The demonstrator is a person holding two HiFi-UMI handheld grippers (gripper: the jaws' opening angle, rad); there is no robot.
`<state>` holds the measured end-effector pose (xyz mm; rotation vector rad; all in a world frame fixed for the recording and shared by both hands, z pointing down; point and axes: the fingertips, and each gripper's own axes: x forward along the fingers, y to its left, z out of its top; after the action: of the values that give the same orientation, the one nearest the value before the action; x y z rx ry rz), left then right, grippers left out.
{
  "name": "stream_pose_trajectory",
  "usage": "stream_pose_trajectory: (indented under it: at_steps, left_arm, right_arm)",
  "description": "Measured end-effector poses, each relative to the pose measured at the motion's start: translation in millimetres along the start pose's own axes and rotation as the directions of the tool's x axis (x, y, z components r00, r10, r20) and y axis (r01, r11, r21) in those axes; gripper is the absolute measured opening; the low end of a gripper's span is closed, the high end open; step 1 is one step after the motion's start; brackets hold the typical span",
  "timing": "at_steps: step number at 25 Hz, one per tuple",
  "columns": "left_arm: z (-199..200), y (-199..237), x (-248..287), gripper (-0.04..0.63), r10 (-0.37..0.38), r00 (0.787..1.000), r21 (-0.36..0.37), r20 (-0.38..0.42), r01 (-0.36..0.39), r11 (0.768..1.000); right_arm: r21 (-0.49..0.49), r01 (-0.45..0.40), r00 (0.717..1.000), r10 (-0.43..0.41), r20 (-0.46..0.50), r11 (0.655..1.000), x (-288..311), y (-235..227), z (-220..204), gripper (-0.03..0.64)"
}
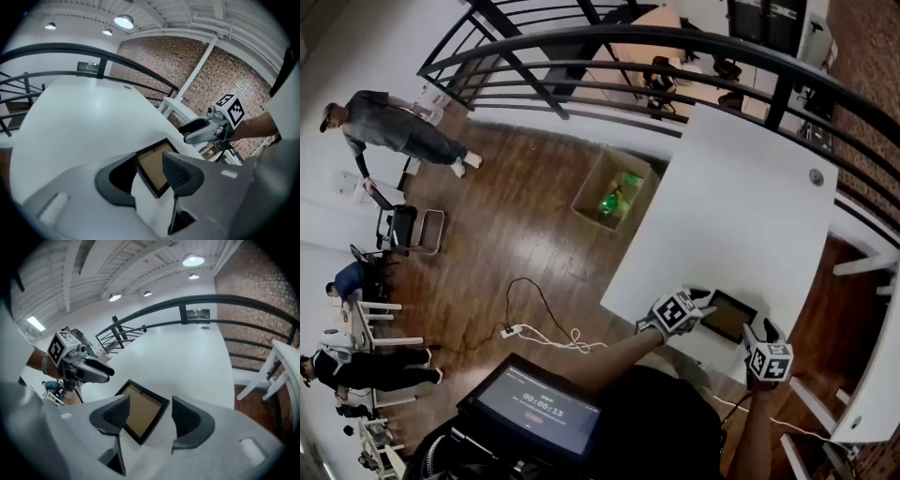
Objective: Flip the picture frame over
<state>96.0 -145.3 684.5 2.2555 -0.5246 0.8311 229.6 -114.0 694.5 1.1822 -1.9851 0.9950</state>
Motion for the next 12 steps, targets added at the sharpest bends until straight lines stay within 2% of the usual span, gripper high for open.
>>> stream_pose_trajectory:
  at_steps: [3,8,12]
  left_arm:
    - [12,-14,-17,0.168,0.008,0.997,0.039,0.079,-0.011,0.999]
    - [44,-58,-60,0.103,-0.001,0.974,0.105,0.225,-0.024,0.994]
    - [54,-85,-77,0.054,-0.023,0.952,0.137,0.305,-0.02,0.99]
  right_arm:
    - [-0.037,0.004,0.997,-0.001,0.083,0.999,-23,16,14,0.251]
    - [-0.114,0.005,0.974,0.021,0.224,0.993,-77,51,42,0.124]
    - [-0.16,0.002,0.947,0.05,0.317,0.987,-106,72,54,0.021]
